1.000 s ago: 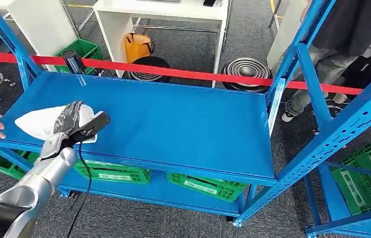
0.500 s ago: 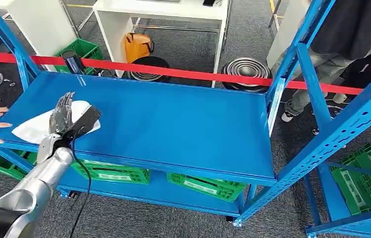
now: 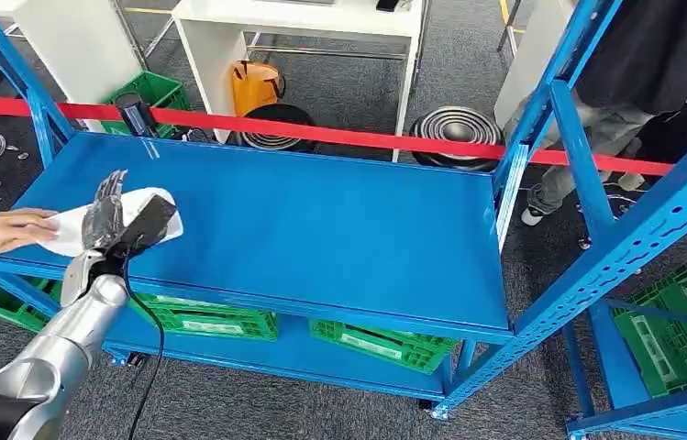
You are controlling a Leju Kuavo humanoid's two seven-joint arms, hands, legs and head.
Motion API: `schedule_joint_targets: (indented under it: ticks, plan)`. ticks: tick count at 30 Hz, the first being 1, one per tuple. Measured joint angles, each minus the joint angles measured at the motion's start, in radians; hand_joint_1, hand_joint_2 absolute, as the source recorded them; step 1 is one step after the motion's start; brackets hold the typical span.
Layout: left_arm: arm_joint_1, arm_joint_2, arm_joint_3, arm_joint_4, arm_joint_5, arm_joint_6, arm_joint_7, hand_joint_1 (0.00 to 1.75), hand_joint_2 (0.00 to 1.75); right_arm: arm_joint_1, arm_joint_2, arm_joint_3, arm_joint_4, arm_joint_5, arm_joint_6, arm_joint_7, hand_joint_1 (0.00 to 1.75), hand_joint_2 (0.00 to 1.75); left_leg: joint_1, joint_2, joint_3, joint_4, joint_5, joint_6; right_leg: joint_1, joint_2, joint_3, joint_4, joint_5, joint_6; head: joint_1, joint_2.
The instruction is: Take the parts from the cabinet and place them on the table.
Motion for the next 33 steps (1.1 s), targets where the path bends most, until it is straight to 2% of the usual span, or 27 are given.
schedule_joint_targets:
  ticks: [6,11,18,33]
  plan:
    - [0.017,0.017,0.002,-0.014,0.060,0.036,-0.016,0.00,1.75,0.001,0.003,0.000,0.000,-0.001,-0.003,-0.003,0.00,0.00,0.000,0.001,0.000,0.000,0.000,0.000,0.000,0.000,-0.001,0.000,0.000,0.000,0.000,0.000]
    - [0.039,0.033,0.007,-0.069,0.077,0.082,-0.029,0.00,1.75,0.001,0.009,0.001,0.000,-0.002,-0.013,0.003,0.00,0.00,0.001,0.001,0.000,0.000,0.000,0.000,0.000,0.000,-0.001,0.000,0.000,0.000,0.000,0.000]
    - [0.079,0.055,0.003,-0.193,0.036,0.052,0.035,0.00,1.75,-0.001,0.019,0.004,-0.001,-0.002,-0.018,0.006,0.00,0.00,0.001,0.000,-0.001,0.000,0.000,0.000,0.000,0.000,-0.001,0.000,0.000,0.000,0.000,0.000]
    - [0.097,0.066,-0.011,-0.232,0.017,0.043,0.053,0.00,1.75,-0.004,0.021,0.005,-0.029,-0.003,-0.034,0.022,0.00,0.00,0.001,0.000,-0.001,0.000,0.000,0.000,0.000,0.000,-0.001,0.000,0.000,0.000,0.000,0.000]
